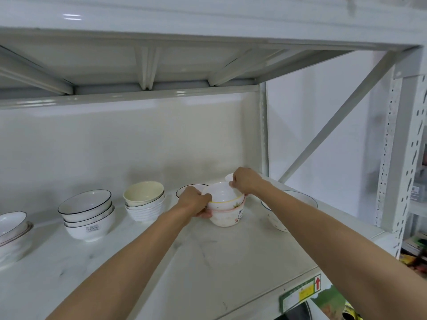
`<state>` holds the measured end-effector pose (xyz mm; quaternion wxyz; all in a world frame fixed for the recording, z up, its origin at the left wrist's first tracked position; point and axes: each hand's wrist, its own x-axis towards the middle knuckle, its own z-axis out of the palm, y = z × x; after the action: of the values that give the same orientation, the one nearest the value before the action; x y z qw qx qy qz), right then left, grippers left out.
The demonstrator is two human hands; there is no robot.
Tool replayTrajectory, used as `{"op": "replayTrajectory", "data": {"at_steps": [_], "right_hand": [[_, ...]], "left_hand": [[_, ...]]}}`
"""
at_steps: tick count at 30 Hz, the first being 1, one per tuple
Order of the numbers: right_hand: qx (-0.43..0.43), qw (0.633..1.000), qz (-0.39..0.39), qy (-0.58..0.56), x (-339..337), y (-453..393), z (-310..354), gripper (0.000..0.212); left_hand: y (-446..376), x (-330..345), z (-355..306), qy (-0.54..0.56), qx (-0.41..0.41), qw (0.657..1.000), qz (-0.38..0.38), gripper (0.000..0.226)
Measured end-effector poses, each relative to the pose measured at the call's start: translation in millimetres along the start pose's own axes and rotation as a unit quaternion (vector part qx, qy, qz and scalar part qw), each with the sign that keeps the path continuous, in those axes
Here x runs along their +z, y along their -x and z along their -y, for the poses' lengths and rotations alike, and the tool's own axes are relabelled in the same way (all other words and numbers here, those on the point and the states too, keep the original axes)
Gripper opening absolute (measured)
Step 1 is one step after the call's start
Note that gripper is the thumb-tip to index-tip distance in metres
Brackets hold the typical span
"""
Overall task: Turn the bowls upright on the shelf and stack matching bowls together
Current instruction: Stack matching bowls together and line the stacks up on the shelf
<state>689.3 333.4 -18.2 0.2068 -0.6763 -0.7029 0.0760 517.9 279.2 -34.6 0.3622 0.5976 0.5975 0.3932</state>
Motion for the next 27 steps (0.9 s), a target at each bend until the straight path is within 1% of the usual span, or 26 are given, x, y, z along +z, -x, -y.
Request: {"op": "replayTrajectory", "data": {"at_steps": [3, 6, 7, 9, 10, 11, 12, 14, 18, 22, 24, 27], "right_hand": [[0.002, 1.0, -0.004, 0.005, 1.0, 0.7, -3.4, 0.036], [0.026, 1.0, 0.007, 0.003, -2.7, 6.0, -3.0, 0.035], [0.04, 0.999, 0.029, -0.005, -4.7, 7.7, -3.1, 0.034], [0.08, 0.988, 0.111, -0.068, -7.7, 11.7, -3.1, 0.033], [0.096, 0.979, 0.149, -0.101, -8.5, 13.1, -3.2, 0.032], [0.103, 0.973, 0.168, -0.119, -8.8, 14.0, -2.8, 0.029], [0.105, 0.972, 0.171, -0.124, -9.1, 14.9, -1.8, 0.024], [0.102, 0.974, 0.158, -0.127, -8.8, 15.1, 0.7, 0.016], [0.089, 0.979, 0.123, -0.138, -14.2, 11.4, 8.6, 0.022], [0.068, 0.981, 0.066, -0.169, -27.3, 4.9, 26.2, 0.018], [0.057, 0.979, 0.034, -0.195, -31.1, -2.1, 37.1, 0.021], [0.043, 0.975, 0.01, -0.218, -33.7, -10.8, 52.7, 0.019]], "left_hand": [[-0.9, 1.4, 1.9, -0.012, 0.008, 1.0, -0.004, 0.014], [-0.8, 1.4, 5.2, 0.002, -0.005, 1.0, 0.029, 0.021], [0.5, 1.6, 6.2, 0.008, -0.014, 0.999, 0.044, 0.025], [1.6, 3.0, 9.4, 0.019, -0.031, 0.997, 0.065, 0.04], [1.8, 4.3, 10.8, 0.027, -0.034, 0.996, 0.072, 0.043], [2.0, 5.6, 12.0, 0.035, -0.035, 0.996, 0.074, 0.045], [1.4, 6.4, 13.4, 0.042, -0.033, 0.996, 0.073, 0.045], [1.1, 5.8, 14.1, 0.053, -0.028, 0.996, 0.067, 0.042], [0.6, -3.0, 11.0, 0.076, -0.022, 0.995, 0.06, 0.039], [-6.1, -17.6, -0.1, 0.105, 0.014, 0.994, 0.002, 0.04], [-8.8, -24.8, -5.0, 0.125, 0.037, 0.991, -0.027, 0.039], [-13.8, -33.8, -7.0, 0.14, 0.068, 0.986, -0.063, 0.04]]}}
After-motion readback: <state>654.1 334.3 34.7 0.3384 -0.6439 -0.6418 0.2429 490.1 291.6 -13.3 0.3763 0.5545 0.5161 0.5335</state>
